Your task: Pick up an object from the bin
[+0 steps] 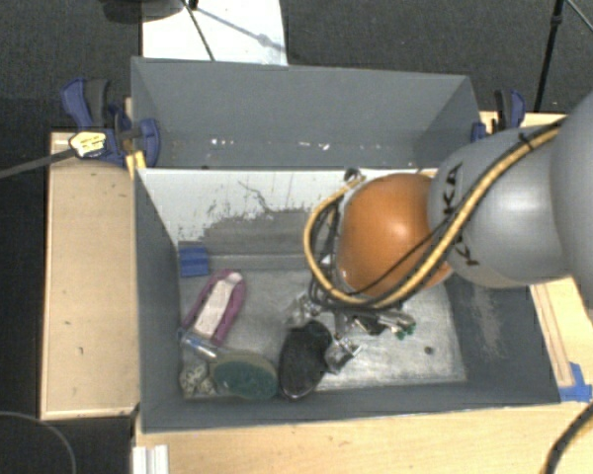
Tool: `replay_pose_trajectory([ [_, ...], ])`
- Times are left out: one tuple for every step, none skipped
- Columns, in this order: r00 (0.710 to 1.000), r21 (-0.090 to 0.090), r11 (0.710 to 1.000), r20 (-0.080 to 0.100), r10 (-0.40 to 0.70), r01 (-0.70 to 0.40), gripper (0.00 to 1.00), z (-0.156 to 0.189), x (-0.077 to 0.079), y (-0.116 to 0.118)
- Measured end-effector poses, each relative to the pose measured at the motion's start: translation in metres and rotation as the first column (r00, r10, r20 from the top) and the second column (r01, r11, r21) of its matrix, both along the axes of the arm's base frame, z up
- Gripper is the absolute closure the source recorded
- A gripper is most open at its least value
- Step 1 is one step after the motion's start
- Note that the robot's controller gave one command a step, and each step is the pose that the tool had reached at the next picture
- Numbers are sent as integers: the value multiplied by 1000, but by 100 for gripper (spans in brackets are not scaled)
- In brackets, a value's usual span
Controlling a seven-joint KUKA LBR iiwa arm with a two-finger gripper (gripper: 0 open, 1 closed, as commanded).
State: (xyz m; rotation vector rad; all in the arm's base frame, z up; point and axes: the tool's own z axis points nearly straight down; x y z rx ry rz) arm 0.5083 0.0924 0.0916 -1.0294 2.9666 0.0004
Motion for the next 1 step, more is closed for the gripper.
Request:
replay_pose_trajectory([
  [1000,2,1000,7,-9,9,100,128,-20,2],
])
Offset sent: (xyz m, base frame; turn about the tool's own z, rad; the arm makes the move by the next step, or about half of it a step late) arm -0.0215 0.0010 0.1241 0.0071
